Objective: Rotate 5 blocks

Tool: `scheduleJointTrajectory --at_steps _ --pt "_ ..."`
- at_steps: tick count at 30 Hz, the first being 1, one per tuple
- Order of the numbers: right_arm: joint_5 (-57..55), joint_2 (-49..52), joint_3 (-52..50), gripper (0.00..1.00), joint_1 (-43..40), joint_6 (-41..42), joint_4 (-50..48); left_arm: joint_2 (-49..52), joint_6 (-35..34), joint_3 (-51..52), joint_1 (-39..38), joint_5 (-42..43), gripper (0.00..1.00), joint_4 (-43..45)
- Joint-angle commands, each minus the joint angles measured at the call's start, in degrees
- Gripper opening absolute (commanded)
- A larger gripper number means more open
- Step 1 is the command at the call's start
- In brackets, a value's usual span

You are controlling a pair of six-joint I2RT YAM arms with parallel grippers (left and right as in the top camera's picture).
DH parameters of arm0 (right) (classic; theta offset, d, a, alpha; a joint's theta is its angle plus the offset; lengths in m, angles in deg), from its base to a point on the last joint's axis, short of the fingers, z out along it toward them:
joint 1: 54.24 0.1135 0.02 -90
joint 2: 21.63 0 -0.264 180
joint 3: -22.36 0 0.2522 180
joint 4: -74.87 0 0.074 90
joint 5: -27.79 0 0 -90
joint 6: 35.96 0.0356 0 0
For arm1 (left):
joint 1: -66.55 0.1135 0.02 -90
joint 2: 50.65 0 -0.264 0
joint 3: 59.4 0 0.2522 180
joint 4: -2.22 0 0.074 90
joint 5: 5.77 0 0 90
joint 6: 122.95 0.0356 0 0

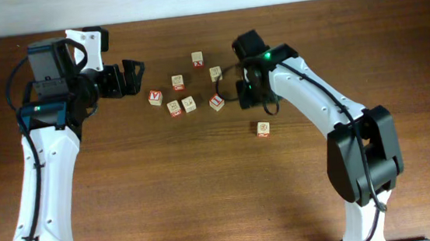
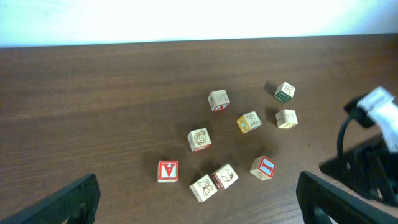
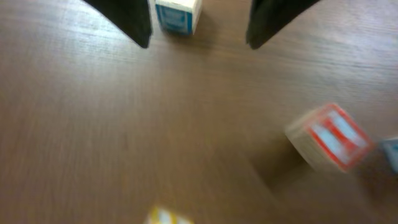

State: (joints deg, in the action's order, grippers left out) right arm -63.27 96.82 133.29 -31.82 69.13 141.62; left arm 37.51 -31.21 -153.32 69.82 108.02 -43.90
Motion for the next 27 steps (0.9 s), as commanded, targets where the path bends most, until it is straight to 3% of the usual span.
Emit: scheduleJointTrajectory --at_steps 1,3,6,16,24,27 --pt "-0.48 0.17 0.98 0.57 3.21 -10.58 -6.82 0.46 0.92 -1.09 -0.02 0.44 0.99 0.13" --pt "-0.46 1.16 0.98 0.66 4.50 -16.50 -10.19 0.46 0.92 -1.09 -0.02 0.44 0.99 0.13" --pt "-0.46 3.39 0.98 0.67 5.77 -25.97 -13.51 0.46 0.92 -1.09 -0.02 0.44 0.99 0.13" --pt "3.89 10.47 0.98 0.66 6.45 -28.30 -19.02 0.46 0.92 -1.09 -0.02 0.44 0.99 0.13" --pt "3.37 11.13 1.22 0.31 6.45 -18.14 -19.74 0.46 0.92 -1.09 -0.02 0.44 0.99 0.13" --pt "1.70 9.22 2.97 0.30 6.45 -9.44 -15.58 0.46 0.92 -1.09 -0.02 0.44 0.99 0.13"
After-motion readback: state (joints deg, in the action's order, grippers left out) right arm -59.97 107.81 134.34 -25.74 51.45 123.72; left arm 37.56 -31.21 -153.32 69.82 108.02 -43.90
